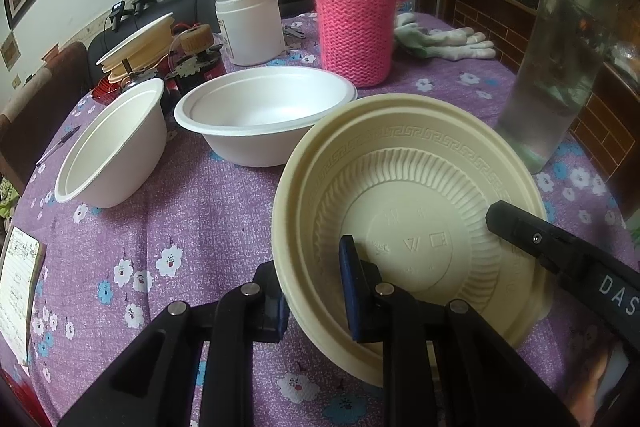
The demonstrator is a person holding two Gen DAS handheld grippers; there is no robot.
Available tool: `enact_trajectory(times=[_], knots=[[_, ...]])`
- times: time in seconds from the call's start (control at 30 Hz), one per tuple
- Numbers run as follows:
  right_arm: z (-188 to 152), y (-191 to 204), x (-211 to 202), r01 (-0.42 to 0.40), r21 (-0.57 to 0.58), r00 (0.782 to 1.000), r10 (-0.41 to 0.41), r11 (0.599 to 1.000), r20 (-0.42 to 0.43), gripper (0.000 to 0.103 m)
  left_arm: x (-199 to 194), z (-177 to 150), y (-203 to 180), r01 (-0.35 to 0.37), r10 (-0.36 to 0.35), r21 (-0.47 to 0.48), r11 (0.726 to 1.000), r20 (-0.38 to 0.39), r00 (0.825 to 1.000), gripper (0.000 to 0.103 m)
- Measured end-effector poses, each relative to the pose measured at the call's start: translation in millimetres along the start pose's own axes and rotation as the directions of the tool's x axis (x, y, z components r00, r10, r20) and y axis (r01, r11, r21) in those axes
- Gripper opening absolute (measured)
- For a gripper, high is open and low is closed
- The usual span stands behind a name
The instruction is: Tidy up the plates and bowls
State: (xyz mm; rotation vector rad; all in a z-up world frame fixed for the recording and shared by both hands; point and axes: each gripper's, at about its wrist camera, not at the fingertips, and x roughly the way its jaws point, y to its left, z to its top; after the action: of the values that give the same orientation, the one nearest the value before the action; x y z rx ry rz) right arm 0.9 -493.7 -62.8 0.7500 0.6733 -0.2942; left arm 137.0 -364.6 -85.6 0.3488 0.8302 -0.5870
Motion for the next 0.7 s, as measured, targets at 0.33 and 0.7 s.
enact_trajectory(times=[0.33,0.7], knots=[[-0.2,-1.3,-8.5,-0.018,0.010,1.000,0.017,1.000,0.009,0.013,-9.1,0.4,0.9,-0.005,0.005,0.001,1.000,0.039,0.999,0.020],[-2.2,-1.3,-23.0,-0.052,0.022,0.998,0.051,0.998,0.036,0.013,-34.1,3.7,-2.1,-0.027,0.025,0.009,1.000,0.145,0.989,0.018]])
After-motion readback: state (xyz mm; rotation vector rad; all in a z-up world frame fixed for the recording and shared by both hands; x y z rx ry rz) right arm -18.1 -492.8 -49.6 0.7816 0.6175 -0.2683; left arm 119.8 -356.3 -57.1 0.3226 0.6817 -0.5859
